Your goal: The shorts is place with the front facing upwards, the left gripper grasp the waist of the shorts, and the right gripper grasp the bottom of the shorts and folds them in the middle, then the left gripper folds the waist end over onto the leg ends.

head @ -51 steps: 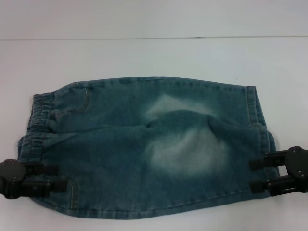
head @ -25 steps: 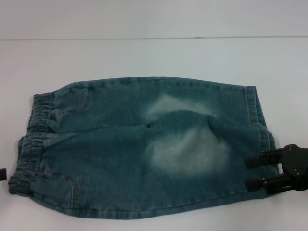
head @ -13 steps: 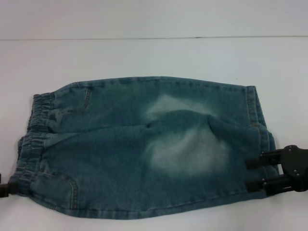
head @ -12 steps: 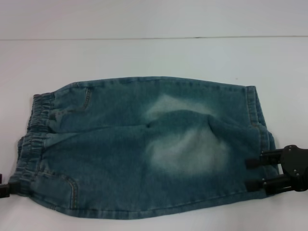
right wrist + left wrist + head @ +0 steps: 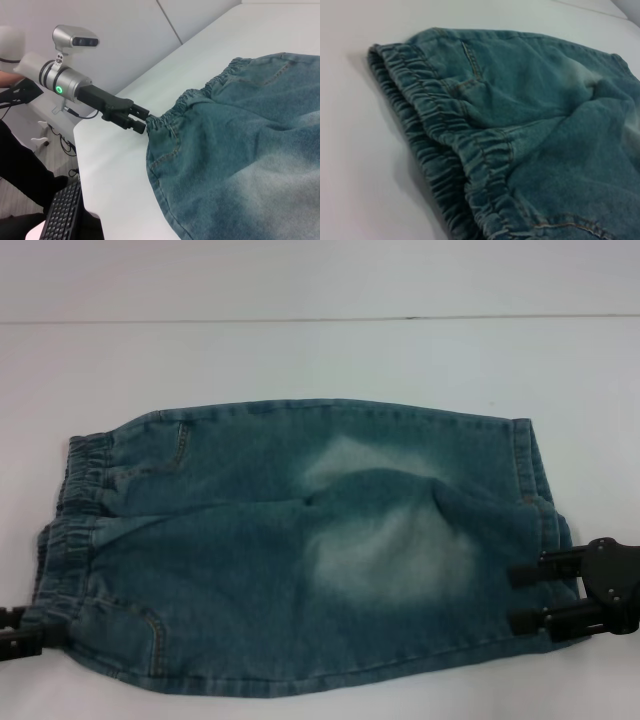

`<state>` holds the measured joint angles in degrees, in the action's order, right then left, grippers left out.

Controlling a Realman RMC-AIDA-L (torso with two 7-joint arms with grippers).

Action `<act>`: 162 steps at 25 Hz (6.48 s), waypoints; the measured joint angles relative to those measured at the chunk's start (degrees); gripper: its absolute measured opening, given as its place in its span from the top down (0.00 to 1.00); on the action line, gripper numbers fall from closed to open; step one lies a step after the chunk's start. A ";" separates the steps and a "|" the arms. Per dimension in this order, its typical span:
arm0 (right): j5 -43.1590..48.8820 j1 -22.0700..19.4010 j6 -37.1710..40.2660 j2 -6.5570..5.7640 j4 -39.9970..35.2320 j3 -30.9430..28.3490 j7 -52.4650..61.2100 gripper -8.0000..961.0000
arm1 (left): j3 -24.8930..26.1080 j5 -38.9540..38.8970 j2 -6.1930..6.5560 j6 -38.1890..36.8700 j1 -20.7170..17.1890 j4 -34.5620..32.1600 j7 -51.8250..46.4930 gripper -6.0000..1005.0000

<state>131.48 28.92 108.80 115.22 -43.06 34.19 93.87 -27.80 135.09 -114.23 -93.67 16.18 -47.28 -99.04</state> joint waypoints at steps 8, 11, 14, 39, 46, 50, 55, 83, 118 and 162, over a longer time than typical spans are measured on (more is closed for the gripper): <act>0.00 0.00 -0.34 0.00 0.00 0.00 -0.01 0.17 | -1.79 0.00 -0.26 -0.13 0.25 -0.03 0.18 0.49; 0.00 0.08 -0.62 0.00 0.00 0.00 -0.07 0.17 | -1.80 -0.15 -0.61 -0.14 0.31 -0.39 0.19 0.61; -0.03 0.15 -0.67 0.00 0.00 -0.15 -0.04 0.17 | -1.37 -0.33 -0.67 -0.15 0.50 -0.50 0.20 0.73; 19.57 6.03 1.66 -2.67 -14.66 -0.35 18.65 0.17 | 1.61 -0.45 -1.57 -1.46 4.87 -3.23 -4.35 0.95; 24.19 6.38 0.37 -1.38 -12.71 3.83 19.05 0.17 | 2.04 -0.45 -2.32 -1.88 5.24 -4.59 -4.86 0.95; 24.88 6.51 -2.23 -0.87 -10.25 4.59 19.31 0.17 | 2.05 -0.45 -2.36 -1.89 5.32 -4.64 -4.86 0.95; 24.68 7.26 -4.91 -0.22 -7.00 4.87 18.96 0.18 | 2.06 -0.45 -2.53 -1.56 5.30 -4.59 -4.81 0.94; 24.52 9.21 -9.70 -0.15 0.33 4.69 15.54 0.56 | 2.05 -0.45 -3.73 -0.17 5.11 -3.78 -4.23 0.92; -12.25 4.97 -40.17 2.84 14.56 -7.51 -3.84 0.94 | 8.06 -10.34 -5.55 13.88 9.44 -2.14 -21.39 0.89; -26.38 8.88 -61.35 4.31 23.15 -3.11 -15.80 0.81 | -0.77 -16.67 -7.97 37.06 12.06 4.10 -10.18 0.74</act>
<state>105.10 37.80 47.44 119.53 -19.91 31.08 78.07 -28.58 118.42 -122.20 -56.62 28.24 -43.18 -109.22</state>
